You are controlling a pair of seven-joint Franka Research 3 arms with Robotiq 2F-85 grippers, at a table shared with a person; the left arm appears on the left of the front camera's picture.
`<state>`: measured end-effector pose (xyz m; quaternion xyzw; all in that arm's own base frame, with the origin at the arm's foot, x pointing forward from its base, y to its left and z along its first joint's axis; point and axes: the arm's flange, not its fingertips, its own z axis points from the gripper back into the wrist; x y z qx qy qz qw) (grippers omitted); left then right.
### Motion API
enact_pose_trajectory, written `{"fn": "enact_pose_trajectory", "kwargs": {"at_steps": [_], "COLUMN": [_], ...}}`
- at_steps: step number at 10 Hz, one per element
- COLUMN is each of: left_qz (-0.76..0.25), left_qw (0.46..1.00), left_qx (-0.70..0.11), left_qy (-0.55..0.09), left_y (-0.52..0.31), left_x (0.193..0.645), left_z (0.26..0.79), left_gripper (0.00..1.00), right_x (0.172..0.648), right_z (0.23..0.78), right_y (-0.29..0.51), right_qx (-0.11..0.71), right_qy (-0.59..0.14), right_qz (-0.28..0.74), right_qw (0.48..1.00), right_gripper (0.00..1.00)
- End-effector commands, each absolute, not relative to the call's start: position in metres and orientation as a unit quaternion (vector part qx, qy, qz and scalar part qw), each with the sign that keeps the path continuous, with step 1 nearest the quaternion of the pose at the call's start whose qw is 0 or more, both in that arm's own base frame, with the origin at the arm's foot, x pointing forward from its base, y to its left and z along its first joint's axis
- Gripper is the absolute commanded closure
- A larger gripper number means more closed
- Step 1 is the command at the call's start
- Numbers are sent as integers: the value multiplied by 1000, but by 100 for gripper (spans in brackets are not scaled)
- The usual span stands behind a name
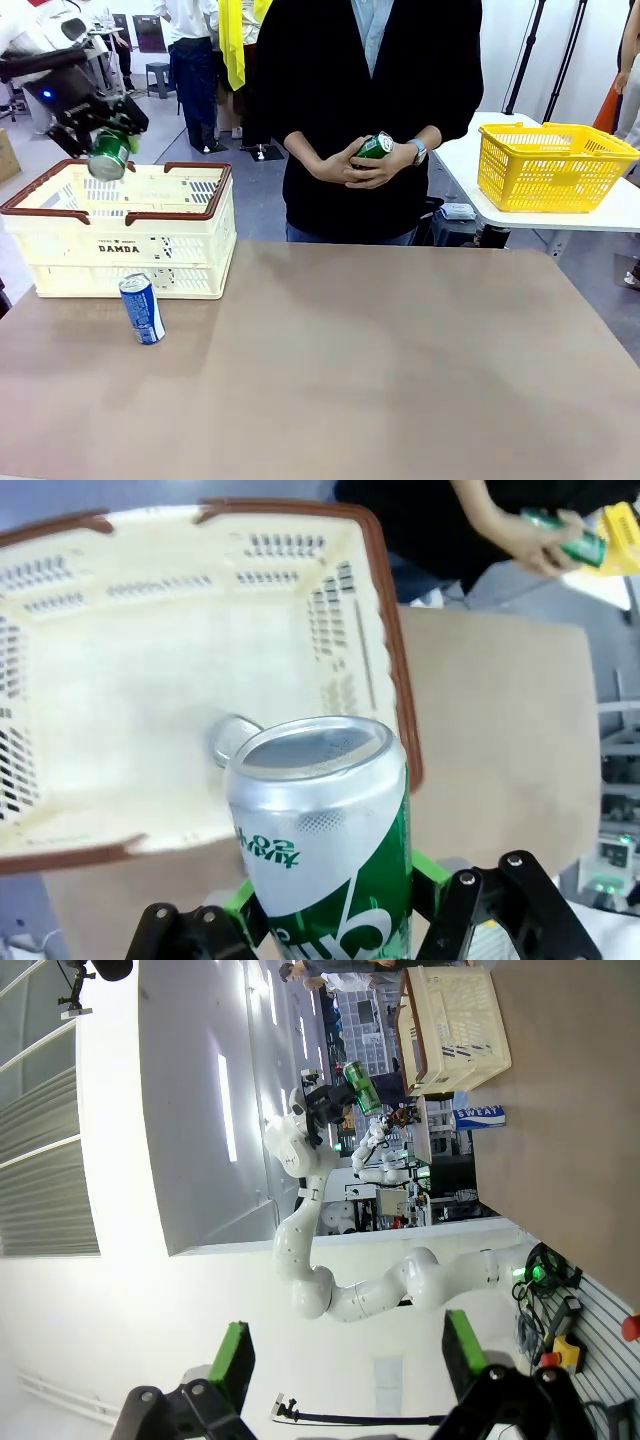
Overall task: Place the drinks into the Shopping basket.
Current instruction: Pick up one drink and place it into the Shopping basket.
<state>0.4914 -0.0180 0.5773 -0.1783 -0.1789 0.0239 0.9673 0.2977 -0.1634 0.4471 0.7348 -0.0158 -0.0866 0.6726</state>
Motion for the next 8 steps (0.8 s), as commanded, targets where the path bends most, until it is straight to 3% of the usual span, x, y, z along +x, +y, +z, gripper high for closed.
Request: {"fn": "enact_pose_trajectory", "kwargs": {"at_steps": [1, 3, 8], "left_qz": [-16, 18, 9], "left_qw": [977, 984, 982], "left_qx": [-108, -60, -84], "left_qy": [-185, -169, -167], "left_y": [1, 43, 34], "left_x": [521, 536, 531], "left_z": [563, 540, 537], "left_gripper": [100, 100, 100], "right_x": [298, 298, 298], "right_z": [454, 454, 454], "right_y": [-164, -164, -164], "right_qx": [738, 738, 738], "right_qy": [-9, -9, -9], "right_qz": [-94, -94, -94], "right_qw": [668, 668, 668], "right_gripper": [0, 0, 0]}}
